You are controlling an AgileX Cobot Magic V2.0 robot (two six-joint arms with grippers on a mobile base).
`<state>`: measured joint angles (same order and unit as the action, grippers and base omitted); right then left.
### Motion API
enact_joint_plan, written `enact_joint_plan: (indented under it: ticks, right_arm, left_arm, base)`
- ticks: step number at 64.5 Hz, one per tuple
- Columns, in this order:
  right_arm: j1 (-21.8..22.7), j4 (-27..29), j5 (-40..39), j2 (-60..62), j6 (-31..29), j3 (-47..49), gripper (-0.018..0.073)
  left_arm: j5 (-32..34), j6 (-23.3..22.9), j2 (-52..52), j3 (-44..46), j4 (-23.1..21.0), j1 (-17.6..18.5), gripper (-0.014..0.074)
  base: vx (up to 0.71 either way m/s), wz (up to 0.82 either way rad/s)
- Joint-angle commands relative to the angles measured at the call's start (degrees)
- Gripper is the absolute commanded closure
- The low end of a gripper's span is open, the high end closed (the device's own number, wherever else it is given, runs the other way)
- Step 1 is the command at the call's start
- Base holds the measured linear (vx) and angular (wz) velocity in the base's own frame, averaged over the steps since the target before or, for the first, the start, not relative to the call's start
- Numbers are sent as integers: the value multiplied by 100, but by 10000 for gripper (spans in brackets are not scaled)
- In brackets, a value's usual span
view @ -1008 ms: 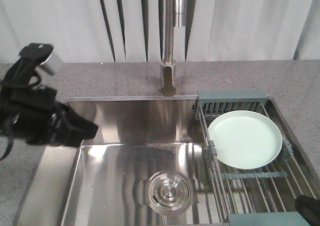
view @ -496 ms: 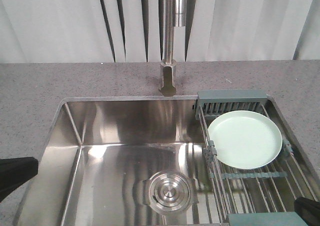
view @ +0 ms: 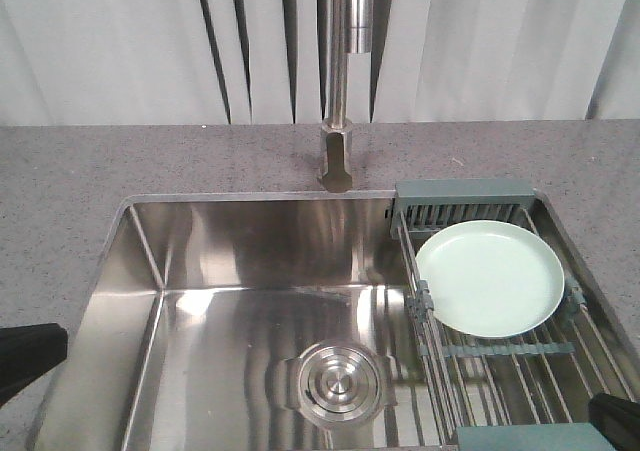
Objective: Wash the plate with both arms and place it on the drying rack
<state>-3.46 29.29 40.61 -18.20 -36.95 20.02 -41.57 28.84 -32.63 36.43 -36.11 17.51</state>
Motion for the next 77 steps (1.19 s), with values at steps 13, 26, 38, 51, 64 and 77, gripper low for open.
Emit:
enact_joint_plan:
  ticks: [13,26,38,51,64,77]
  right_arm:
    - [17,112,-317,-41,-60,144,564]
    - [17,140,-321,-41,-60,144,564]
    - [17,140,-321,-41,-60,144,564]
    - [17,140,-321,-41,-60,144,564]
    - [17,140,-321,-41,-60,144,564]
    - [17,140,-321,-41,-60,144,564]
  left_arm:
    - [271,-43,-24,141,-146,-7,603]
    - [479,-578,14,-82,1145,-7,603]
    - [1835,-1354,447,-1271,1626,-7,603]
    - [3194,-1437,1466,-2746,1624,-7,603]
    - [3556,-1892,2371,-3591,2207,-7,603]
    - [3279,-2496,2911,-3649,2868,-542,603]
  base:
    - [0,0]
    - [0,0]
    - [0,0]
    - [0,0]
    - [0,0]
    - [0,0]
